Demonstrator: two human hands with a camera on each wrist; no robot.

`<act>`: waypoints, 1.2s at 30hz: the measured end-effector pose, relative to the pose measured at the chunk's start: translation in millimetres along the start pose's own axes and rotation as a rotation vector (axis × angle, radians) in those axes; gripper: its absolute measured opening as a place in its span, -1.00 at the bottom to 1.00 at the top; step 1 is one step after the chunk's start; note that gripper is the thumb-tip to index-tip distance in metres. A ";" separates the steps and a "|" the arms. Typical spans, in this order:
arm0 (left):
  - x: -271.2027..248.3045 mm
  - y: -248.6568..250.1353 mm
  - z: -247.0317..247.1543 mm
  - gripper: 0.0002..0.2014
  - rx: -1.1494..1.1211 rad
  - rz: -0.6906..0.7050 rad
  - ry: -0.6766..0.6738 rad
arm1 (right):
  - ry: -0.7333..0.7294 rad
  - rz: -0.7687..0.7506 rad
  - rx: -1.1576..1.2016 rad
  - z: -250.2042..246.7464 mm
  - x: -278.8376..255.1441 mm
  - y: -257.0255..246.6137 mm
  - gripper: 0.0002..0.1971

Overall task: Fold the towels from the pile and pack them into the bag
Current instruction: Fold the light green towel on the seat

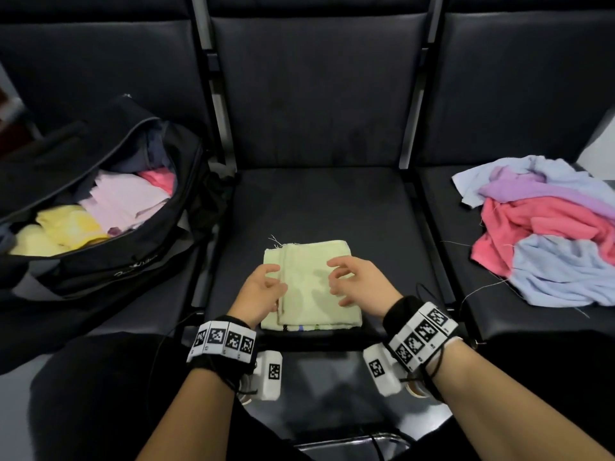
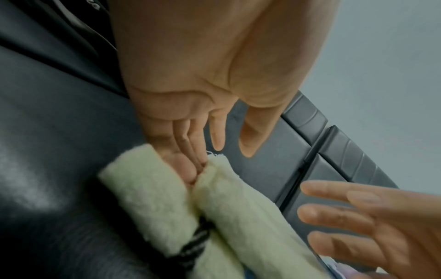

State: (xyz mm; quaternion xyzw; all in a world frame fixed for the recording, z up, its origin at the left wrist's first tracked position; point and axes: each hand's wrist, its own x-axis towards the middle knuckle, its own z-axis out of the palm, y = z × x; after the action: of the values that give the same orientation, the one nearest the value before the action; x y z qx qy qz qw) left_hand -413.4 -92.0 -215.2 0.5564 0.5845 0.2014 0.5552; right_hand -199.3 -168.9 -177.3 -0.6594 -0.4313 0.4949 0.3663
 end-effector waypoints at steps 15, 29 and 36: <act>-9.8 0.1 -9.1 -0.57 0.094 0.120 0.128 | 0.001 -0.173 -0.195 6.3 -9.6 16.3 -0.76; 0.4 -17.3 -16.3 -0.54 0.151 0.044 0.116 | -0.115 -0.289 -0.501 16.9 -12.5 24.1 -0.72; -6.1 -6.1 -16.3 -0.56 0.426 0.139 0.247 | -0.138 -0.449 -0.880 24.8 -14.0 27.9 -0.71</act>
State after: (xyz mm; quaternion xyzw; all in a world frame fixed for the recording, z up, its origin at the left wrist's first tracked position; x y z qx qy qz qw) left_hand -431.7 -92.9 -212.8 0.6708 0.6376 0.1777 0.3345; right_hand -219.5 -190.5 -204.0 -0.6079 -0.7539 0.2175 0.1216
